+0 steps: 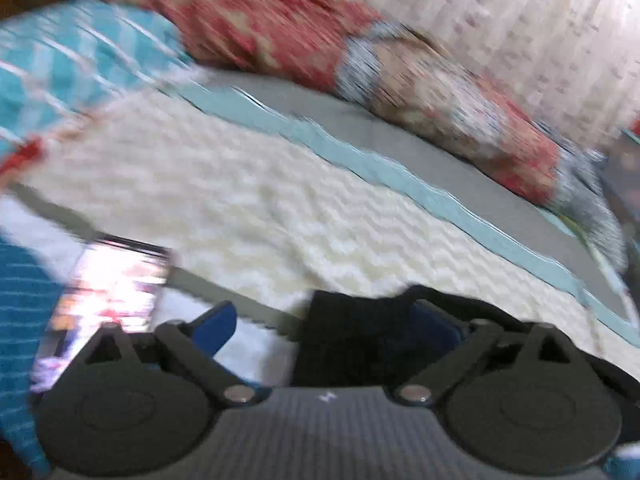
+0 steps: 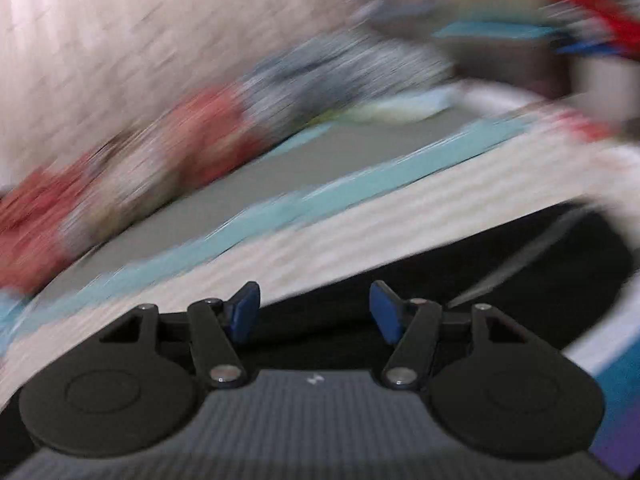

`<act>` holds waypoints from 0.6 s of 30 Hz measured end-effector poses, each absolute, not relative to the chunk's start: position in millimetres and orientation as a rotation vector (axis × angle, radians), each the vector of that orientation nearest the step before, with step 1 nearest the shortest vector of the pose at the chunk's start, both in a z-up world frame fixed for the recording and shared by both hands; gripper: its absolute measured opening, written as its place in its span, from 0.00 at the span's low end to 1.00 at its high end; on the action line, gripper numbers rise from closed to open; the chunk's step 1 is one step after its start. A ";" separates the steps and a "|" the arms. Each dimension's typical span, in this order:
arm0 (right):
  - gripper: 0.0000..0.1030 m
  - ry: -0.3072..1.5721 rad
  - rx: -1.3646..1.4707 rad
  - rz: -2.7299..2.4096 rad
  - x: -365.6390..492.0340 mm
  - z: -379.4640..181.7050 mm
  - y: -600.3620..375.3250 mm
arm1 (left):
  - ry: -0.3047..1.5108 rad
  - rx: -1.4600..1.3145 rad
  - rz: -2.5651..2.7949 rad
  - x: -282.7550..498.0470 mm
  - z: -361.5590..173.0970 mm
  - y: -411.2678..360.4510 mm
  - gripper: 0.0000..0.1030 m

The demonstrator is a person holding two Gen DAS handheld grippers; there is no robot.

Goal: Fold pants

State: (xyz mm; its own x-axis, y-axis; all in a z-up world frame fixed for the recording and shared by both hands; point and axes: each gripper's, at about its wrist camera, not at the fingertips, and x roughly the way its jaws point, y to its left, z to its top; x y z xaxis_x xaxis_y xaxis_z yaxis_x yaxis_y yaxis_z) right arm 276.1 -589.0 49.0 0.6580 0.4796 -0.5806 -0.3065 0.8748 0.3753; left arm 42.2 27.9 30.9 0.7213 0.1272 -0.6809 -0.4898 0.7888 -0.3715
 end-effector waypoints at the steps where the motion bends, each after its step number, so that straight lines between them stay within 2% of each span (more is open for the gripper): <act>1: 0.61 0.761 0.251 0.525 269.6 45.7 -563.3 | 0.718 -0.581 0.308 51.1 22.3 30.0 0.91; 2: 0.61 0.792 0.245 0.603 261.7 42.2 -536.5 | 0.761 -0.593 0.253 62.1 11.3 30.1 0.80; 3: 0.61 0.818 0.232 0.672 252.4 39.5 -511.4 | 0.801 -0.597 0.219 70.4 2.1 26.7 0.43; 4: 0.61 0.845 0.208 0.740 241.1 35.3 -483.4 | 0.827 -0.557 0.223 76.7 -2.4 18.2 0.37; 6: 0.61 0.887 0.157 0.846 218.2 30.3 -437.5 | 0.755 -0.377 0.275 77.8 10.9 -4.5 0.15; 7: 0.61 0.898 0.132 0.906 206.5 29.3 -417.3 | 0.654 -0.312 0.296 70.5 26.5 -12.9 0.12; 9: 0.61 0.895 0.069 1.021 179.6 30.5 -382.1 | 0.416 -0.158 0.338 48.6 58.1 -31.2 0.12; 11: 0.63 0.886 0.001 1.105 163.5 29.3 -360.7 | 0.304 -0.022 0.368 40.0 66.4 -46.9 0.16; 12: 0.63 0.880 -0.033 1.118 159.4 25.0 -354.1 | 0.330 0.017 0.387 46.2 61.1 -49.8 0.21; 13: 0.63 0.890 -0.068 1.116 155.1 18.6 -344.8 | 0.396 0.049 0.417 58.3 48.4 -49.0 0.32; 15: 0.63 0.963 -0.138 1.085 153.0 0.8 -324.2 | 0.581 0.054 0.472 83.4 16.2 -37.3 0.46; 17: 0.63 0.979 -0.132 1.057 154.7 -4.9 -318.0 | 0.710 -0.041 0.500 92.7 -2.2 -22.8 0.48; 18: 0.63 0.975 -0.109 1.053 155.3 0.4 -317.8 | 0.678 -0.125 0.491 84.1 0.6 -16.8 0.49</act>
State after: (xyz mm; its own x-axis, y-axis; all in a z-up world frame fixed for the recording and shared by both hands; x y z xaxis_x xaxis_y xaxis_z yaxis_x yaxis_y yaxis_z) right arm 155.3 -317.8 0.4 0.1359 0.6809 -0.7197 -0.7700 0.5297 0.3558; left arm 84.1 -16.8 0.6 0.6699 0.3941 -0.6293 -0.4743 0.8792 0.0458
